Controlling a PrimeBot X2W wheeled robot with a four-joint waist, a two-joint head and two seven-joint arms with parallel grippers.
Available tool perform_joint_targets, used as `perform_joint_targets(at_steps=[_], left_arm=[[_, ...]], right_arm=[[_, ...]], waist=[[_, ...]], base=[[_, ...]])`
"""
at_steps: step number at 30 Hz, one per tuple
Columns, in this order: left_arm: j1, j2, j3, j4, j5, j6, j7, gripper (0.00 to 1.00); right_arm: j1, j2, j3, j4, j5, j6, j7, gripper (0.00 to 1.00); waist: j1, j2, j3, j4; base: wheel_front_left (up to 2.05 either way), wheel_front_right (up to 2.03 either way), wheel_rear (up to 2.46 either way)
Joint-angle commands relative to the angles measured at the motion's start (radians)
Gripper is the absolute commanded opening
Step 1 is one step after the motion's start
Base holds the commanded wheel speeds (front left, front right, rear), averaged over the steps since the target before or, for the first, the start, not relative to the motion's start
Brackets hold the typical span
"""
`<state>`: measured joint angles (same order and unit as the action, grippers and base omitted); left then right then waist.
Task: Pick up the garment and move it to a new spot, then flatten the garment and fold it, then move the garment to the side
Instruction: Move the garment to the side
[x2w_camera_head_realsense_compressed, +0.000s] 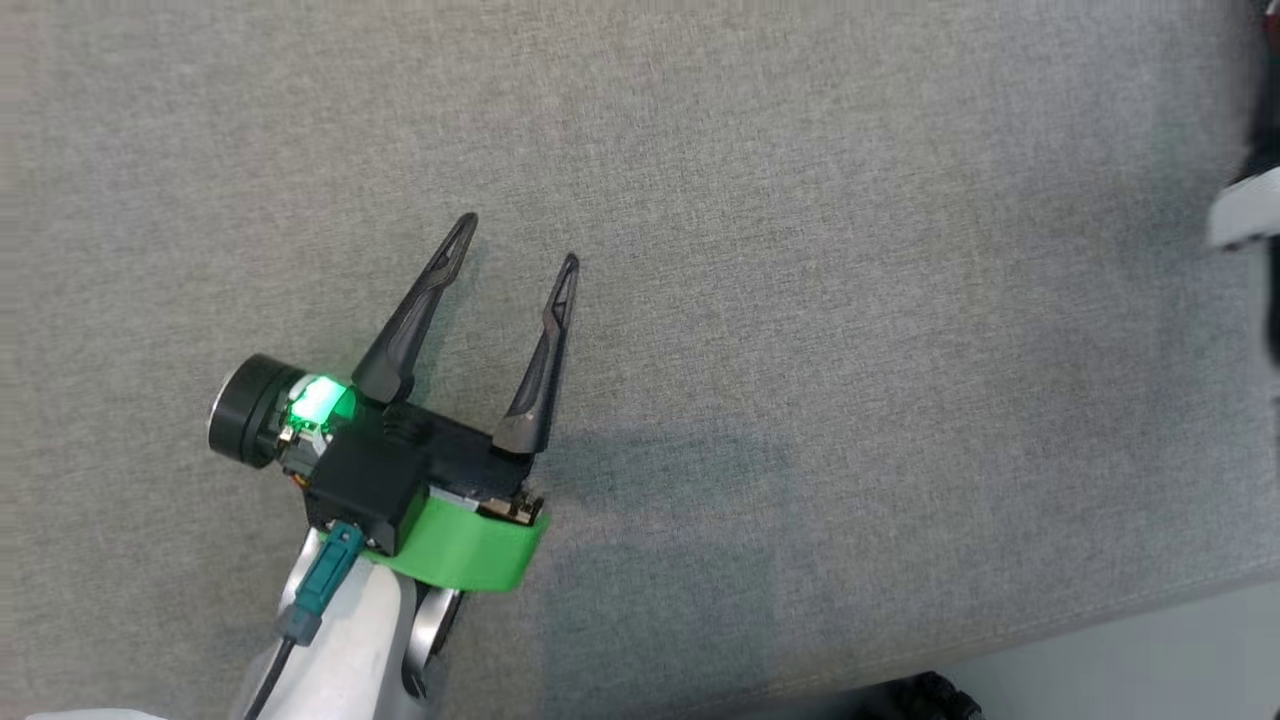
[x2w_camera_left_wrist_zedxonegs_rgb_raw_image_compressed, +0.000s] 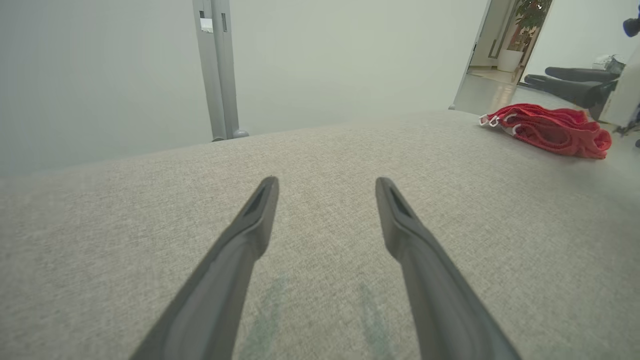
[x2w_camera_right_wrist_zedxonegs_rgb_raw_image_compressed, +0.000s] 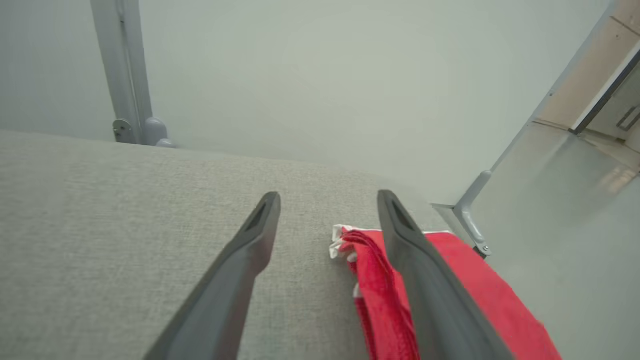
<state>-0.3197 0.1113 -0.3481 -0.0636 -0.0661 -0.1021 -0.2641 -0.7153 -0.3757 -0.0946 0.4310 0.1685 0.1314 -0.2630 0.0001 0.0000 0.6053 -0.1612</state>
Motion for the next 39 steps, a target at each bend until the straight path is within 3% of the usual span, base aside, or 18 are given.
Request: perform_joint_targets(at_steps=[1,7,15,25,32,39], left_arm=[[0.016,0.001,0.007,0.002,-0.008,0.007,0.001,1.0],[0.089,-0.036,0.086,0.063,-0.069,0.048,0.001,1.0],[0.18,-0.057,0.181,0.159,-0.135,0.08,0.001,1.0],[0.309,-0.061,0.215,0.148,-0.195,0.117,0.001,1.0],[0.383,-0.06,0.199,0.091,-0.132,0.069,0.001,1.0],[0.445,-0.06,0.182,0.071,-0.099,0.048,0.001,1.0]], right_arm=[[0.02,0.005,0.008,-0.001,0.01,-0.001,-0.004,1.0],[0.147,0.06,0.19,-0.008,0.129,-0.001,-0.004,1.0],[0.31,0.139,0.292,-0.08,0.14,-0.001,-0.004,1.0],[0.552,0.231,0.22,-0.294,0.021,-0.001,-0.004,1.0],[0.688,0.275,0.168,-0.369,-0.028,-0.001,-0.004,1.0],[0.799,0.302,0.134,-0.36,-0.039,-0.001,-0.004,1.0]], waist=[[-0.0001,0.0,-0.081,0.041],[-0.0001,0.0,-0.202,0.096],[-0.0001,0.0,-0.368,0.149],[-0.0001,0.0,-0.543,0.17],[-0.0001,0.0,-0.598,0.163],[-0.0001,0.0,-0.633,0.16]], base=[[0.0,0.0,0.0],[0.0,0.0,0.0],[0.0,0.0,0.0],[0.0,0.0,0.0],[0.0,0.0,0.0],[0.0,0.0,0.0]])
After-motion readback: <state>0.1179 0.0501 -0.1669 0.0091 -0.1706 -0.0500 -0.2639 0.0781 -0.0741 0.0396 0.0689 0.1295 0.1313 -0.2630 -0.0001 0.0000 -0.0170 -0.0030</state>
